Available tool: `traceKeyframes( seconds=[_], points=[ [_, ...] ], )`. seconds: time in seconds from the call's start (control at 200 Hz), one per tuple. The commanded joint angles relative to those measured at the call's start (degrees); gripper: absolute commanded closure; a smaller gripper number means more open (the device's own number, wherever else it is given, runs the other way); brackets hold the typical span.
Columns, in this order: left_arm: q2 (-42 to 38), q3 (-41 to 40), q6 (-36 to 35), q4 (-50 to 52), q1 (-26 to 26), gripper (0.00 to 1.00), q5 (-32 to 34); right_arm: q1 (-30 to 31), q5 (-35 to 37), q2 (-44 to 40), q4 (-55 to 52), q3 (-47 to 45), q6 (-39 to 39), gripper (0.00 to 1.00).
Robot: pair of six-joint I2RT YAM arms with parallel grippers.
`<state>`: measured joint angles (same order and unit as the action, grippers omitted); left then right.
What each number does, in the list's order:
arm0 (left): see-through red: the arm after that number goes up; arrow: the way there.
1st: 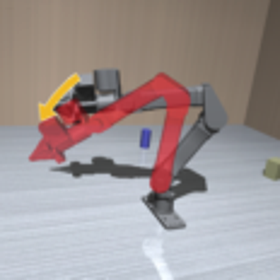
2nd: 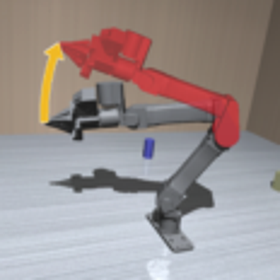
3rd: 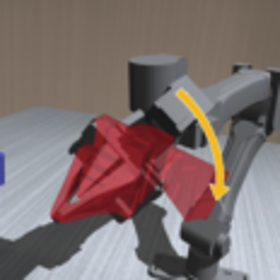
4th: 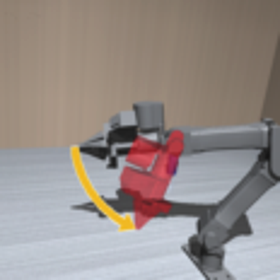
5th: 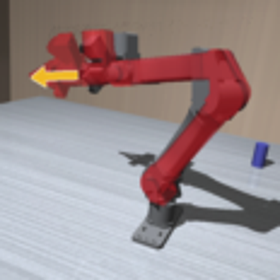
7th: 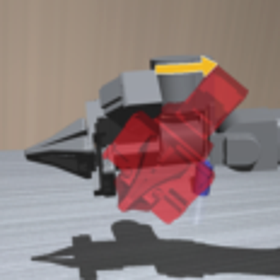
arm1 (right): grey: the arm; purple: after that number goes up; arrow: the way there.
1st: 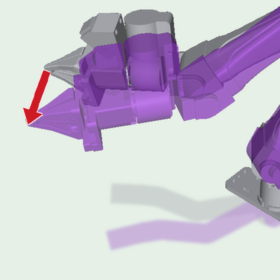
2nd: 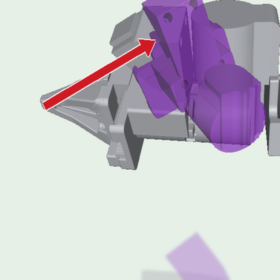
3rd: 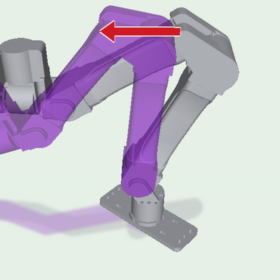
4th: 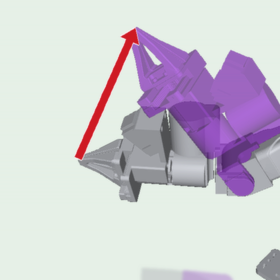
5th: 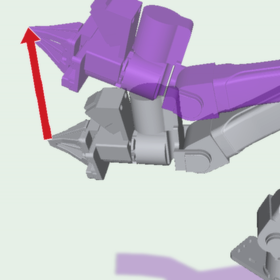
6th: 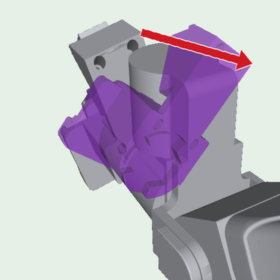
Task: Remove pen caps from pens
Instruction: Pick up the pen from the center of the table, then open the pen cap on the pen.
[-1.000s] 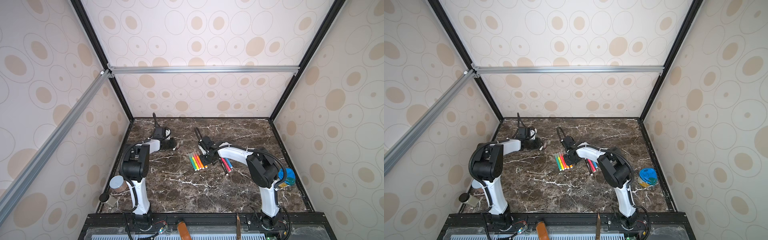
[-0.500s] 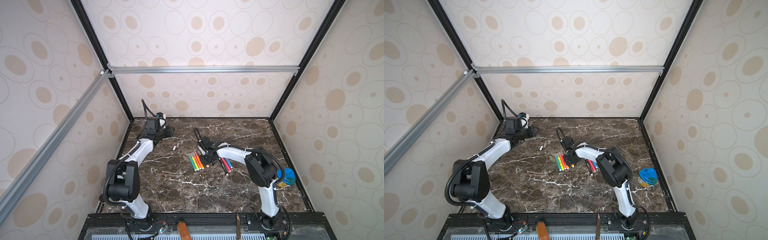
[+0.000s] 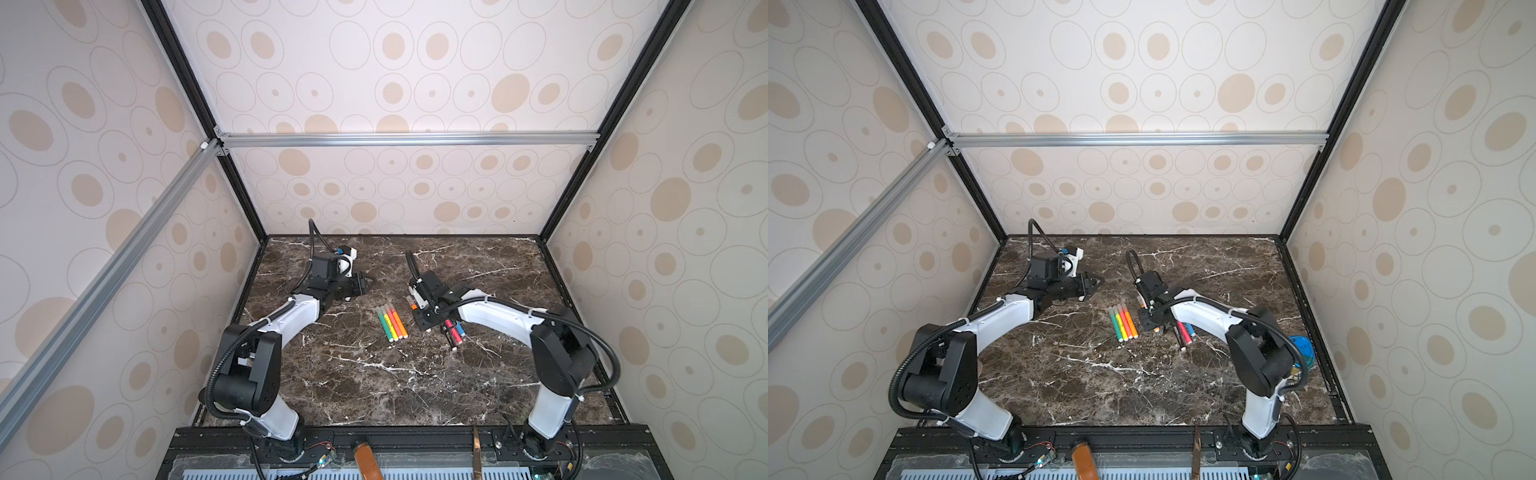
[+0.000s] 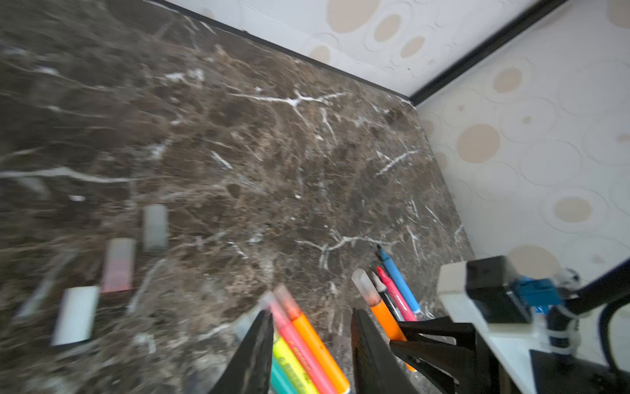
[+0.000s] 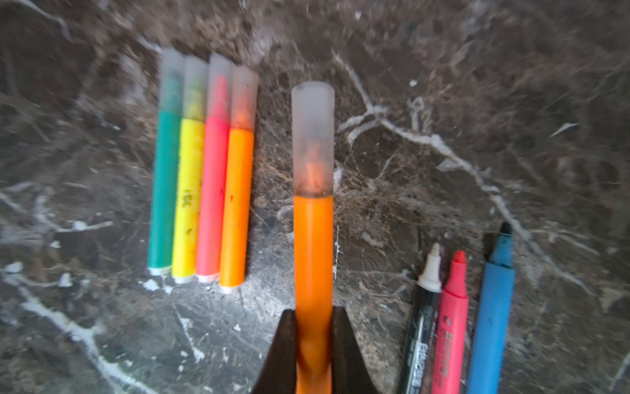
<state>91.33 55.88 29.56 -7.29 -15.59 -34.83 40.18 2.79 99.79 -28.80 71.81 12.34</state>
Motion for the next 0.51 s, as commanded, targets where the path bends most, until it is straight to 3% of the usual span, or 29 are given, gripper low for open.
traceKeyframes(
  seconds=[0.0, 0.135, 0.5],
  points=[
    [0.41, -1.15, 4.08, -7.79, -2.45, 0.61, -4.48, -0.12, -2.86, -4.67, 3.14, -3.04, 0.13, 1.00],
    [1.33, -2.64, 8.19, -14.07, -4.86, 0.61, -6.55, -0.19, -6.08, -8.42, 6.28, -5.98, 1.38, 1.00],
    [6.06, 1.55, 9.81, -15.00, -8.57, 0.61, -6.64, -0.05, -6.75, -11.50, 10.95, -8.53, 2.71, 1.00]
  ],
)
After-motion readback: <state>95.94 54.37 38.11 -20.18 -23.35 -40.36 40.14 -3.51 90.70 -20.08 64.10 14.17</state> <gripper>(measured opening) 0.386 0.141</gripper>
